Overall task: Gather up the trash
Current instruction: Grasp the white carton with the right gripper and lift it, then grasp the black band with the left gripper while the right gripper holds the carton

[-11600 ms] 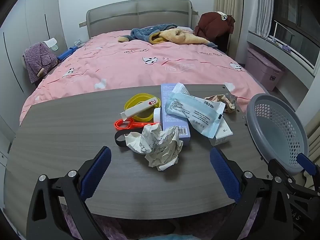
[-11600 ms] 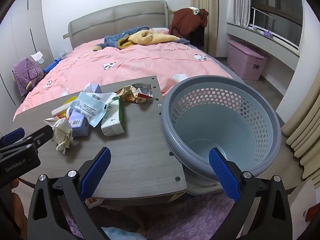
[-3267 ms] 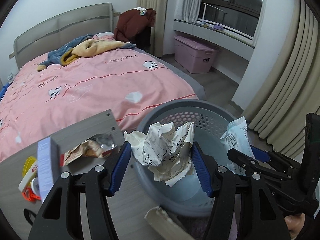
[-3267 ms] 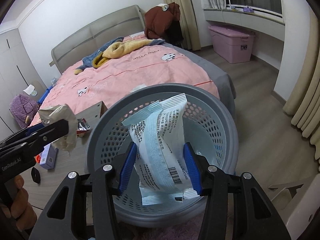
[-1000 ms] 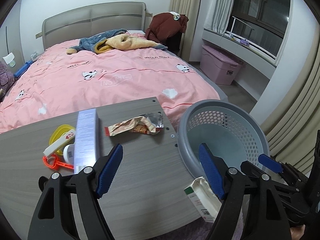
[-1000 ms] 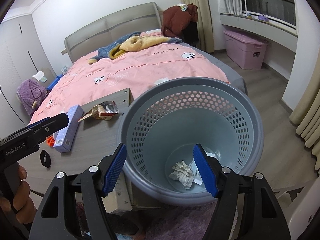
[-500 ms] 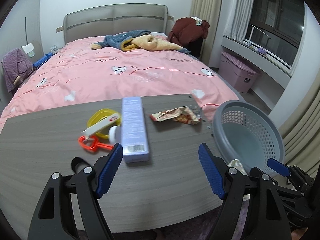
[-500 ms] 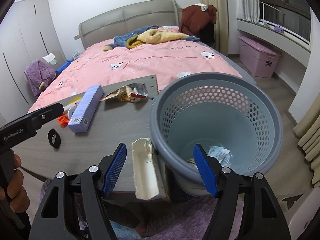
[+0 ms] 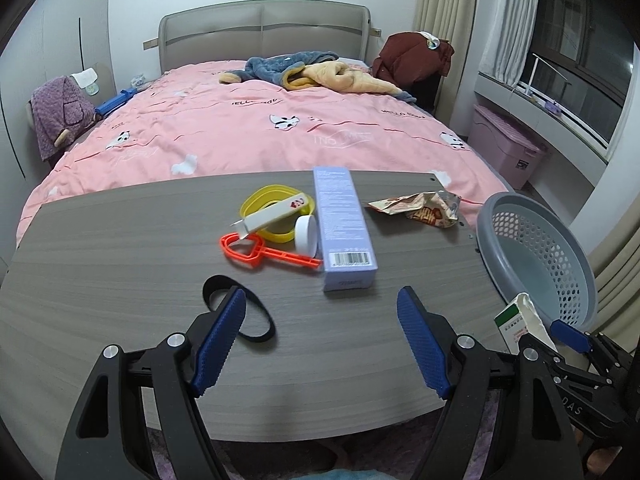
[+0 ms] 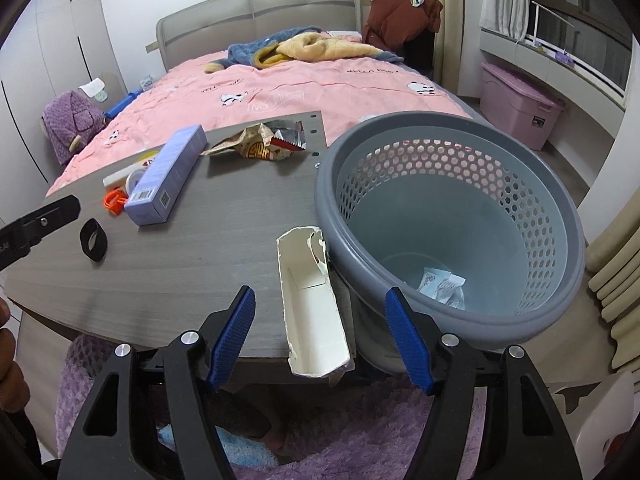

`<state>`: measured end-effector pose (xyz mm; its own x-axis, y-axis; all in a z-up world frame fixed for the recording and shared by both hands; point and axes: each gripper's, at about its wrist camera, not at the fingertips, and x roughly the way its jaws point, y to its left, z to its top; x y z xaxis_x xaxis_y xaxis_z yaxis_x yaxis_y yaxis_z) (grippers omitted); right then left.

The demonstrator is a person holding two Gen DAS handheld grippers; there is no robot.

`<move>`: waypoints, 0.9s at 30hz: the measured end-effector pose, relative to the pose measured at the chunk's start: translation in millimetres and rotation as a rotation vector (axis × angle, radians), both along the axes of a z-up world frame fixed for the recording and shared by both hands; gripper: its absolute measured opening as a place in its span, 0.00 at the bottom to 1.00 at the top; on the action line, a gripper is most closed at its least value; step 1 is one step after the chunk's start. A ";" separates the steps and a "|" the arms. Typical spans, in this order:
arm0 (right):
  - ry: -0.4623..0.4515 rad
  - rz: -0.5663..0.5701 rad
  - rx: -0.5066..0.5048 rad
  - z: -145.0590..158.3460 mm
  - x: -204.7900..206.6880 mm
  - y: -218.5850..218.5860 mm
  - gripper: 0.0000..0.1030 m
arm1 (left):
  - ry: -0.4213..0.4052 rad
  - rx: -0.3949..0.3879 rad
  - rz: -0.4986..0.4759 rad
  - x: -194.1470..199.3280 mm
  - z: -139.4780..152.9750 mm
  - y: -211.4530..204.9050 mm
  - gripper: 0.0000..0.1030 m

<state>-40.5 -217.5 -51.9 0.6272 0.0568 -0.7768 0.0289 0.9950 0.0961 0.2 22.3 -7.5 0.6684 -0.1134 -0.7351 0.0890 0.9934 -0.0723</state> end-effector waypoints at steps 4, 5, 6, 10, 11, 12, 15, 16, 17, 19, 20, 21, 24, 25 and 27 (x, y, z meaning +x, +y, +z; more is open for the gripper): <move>0.013 0.010 -0.011 -6.4 3.9 4.6 0.54 | 0.006 -0.004 0.022 -2.3 -1.7 10.7 0.73; 0.015 0.012 -0.015 -7.3 5.0 5.7 0.54 | 0.008 -0.004 0.026 -2.8 -2.0 12.9 0.73; 0.021 0.015 -0.021 -9.1 6.4 7.4 0.53 | 0.009 -0.005 0.032 -3.4 -2.5 15.6 0.73; 0.040 0.023 -0.024 -14.7 10.6 9.7 0.44 | 0.014 -0.005 0.046 -5.1 -3.3 19.9 0.73; 0.042 0.025 -0.025 -15.3 11.0 10.1 0.42 | 0.017 -0.004 0.049 -5.5 -4.0 21.2 0.73; 0.045 0.028 -0.028 -15.6 12.2 11.2 0.38 | 0.021 -0.004 0.053 -5.7 -4.9 22.6 0.73; 0.049 0.037 -0.037 -17.1 13.6 14.5 0.28 | 0.032 -0.006 0.061 -5.5 -7.8 26.3 0.73; 0.048 0.039 -0.037 -17.2 14.0 15.1 0.28 | 0.037 -0.007 0.063 -5.4 -9.1 27.7 0.73; 0.048 0.042 -0.034 -17.1 14.3 15.6 0.28 | 0.041 -0.006 0.064 -5.0 -10.3 28.9 0.73; 0.049 0.047 -0.027 -17.3 17.2 17.9 0.27 | 0.049 -0.003 0.069 -4.8 -12.9 30.7 0.73; 0.048 0.049 -0.021 -17.0 18.1 18.7 0.27 | 0.053 -0.003 0.072 -4.6 -14.1 31.6 0.73; 0.045 0.052 -0.015 -16.1 18.3 19.1 0.27 | 0.058 -0.004 0.074 -4.5 -15.7 32.7 0.73; 0.030 0.062 -0.001 -9.7 18.9 22.1 0.27 | 0.072 -0.007 0.087 -3.5 -20.5 37.0 0.73; 0.025 0.065 0.001 -7.5 19.7 23.0 0.27 | 0.076 -0.008 0.089 -2.8 -22.0 37.9 0.73; 0.011 0.074 0.010 -1.2 20.6 24.8 0.27 | 0.088 -0.008 0.094 -1.0 -25.3 39.4 0.73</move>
